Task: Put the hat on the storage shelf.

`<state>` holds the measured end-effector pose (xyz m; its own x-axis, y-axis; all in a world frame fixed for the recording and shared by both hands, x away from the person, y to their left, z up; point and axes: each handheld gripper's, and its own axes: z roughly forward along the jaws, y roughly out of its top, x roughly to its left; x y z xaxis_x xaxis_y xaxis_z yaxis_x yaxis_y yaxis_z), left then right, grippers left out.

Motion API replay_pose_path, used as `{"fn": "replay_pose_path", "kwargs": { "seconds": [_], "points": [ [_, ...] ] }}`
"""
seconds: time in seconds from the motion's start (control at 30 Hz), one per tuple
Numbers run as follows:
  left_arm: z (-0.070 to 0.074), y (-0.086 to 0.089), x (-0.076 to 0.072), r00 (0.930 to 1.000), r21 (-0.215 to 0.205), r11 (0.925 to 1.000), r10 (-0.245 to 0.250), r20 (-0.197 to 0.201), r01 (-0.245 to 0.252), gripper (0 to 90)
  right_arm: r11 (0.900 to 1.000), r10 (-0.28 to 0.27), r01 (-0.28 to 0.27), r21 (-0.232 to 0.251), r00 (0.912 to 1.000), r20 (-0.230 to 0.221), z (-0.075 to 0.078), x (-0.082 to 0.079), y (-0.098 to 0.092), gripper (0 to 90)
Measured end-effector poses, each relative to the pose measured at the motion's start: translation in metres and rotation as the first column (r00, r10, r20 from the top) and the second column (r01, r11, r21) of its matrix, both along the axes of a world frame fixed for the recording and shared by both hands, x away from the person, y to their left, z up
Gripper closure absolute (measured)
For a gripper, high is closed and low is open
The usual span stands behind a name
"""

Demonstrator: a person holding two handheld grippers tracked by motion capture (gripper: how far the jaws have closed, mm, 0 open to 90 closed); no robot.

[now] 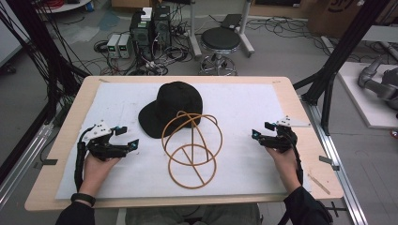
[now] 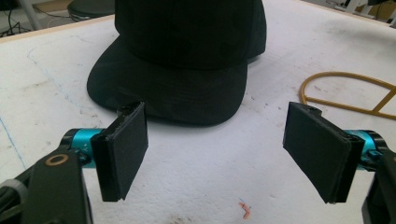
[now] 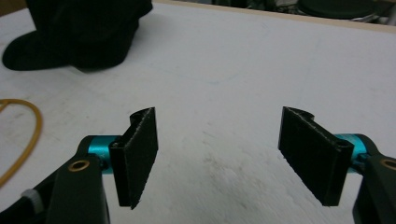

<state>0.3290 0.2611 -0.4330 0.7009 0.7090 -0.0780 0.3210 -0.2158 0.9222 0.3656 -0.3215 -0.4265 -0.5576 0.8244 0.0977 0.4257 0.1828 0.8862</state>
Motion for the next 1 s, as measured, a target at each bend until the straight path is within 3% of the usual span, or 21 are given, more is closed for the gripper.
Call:
{"fn": "replay_pose_path", "kwargs": {
  "seconds": [0.27, 0.47, 0.63, 0.77, 0.83, 0.87, 0.93, 1.0],
  "points": [
    [-0.001, 0.002, -0.001, 0.9999, 0.002, 1.0, -0.007, -0.01, 0.007, 22.1, 0.988, 0.148, -0.148, 0.033, 0.9889, 0.011, 0.013, 0.03, 0.027, 33.2],
    [-0.001, 0.002, 0.0, 0.9999, -0.004, 1.0, -0.008, -0.008, 0.008, 22.1, 0.98, 0.192, -0.193, 0.057, 0.9813, 0.011, 0.019, 0.051, 0.052, 33.4],
    [0.0, 0.004, 0.0, 1.0, -0.006, 1.0, -0.005, -0.007, 0.005, 22.0, 0.965, 0.254, -0.253, 0.068, 0.9673, 0.005, 0.026, 0.066, 0.078, 35.7],
    [-0.001, 0.004, 0.0, 0.9999, -0.004, 1.0, -0.001, -0.011, 0.001, 22.0, 0.949, 0.311, -0.31, 0.061, 0.9504, -0.011, 0.03, 0.078, 0.102, 37.3],
    [-0.001, 0.004, 0.0, 0.9999, -0.004, 1.0, -0.002, -0.012, 0.002, 22.0, 0.947, 0.317, -0.317, 0.056, 0.9483, 0.002, 0.03, 0.08, 0.106, 39.4],
    [-0.001, 0.004, 0.0, 0.9999, -0.006, 1.0, -0.003, -0.012, 0.003, 22.0, 0.937, 0.344, -0.342, 0.067, 0.9391, -0.011, 0.029, 0.086, 0.116, 39.1],
    [-0.001, 0.004, 0.0, 0.9999, -0.002, 1.0, -0.003, -0.013, 0.003, 22.0, 0.936, 0.35, -0.347, 0.059, 0.9362, -0.037, 0.027, 0.093, 0.125, 37.9],
    [-0.001, 0.004, 0.0, 0.9999, -0.004, 1.0, -0.001, -0.013, 0.001, 22.0, 0.93, 0.365, -0.364, 0.045, 0.9309, -0.02, 0.025, 0.098, 0.134, 39.2]
  ]
}}
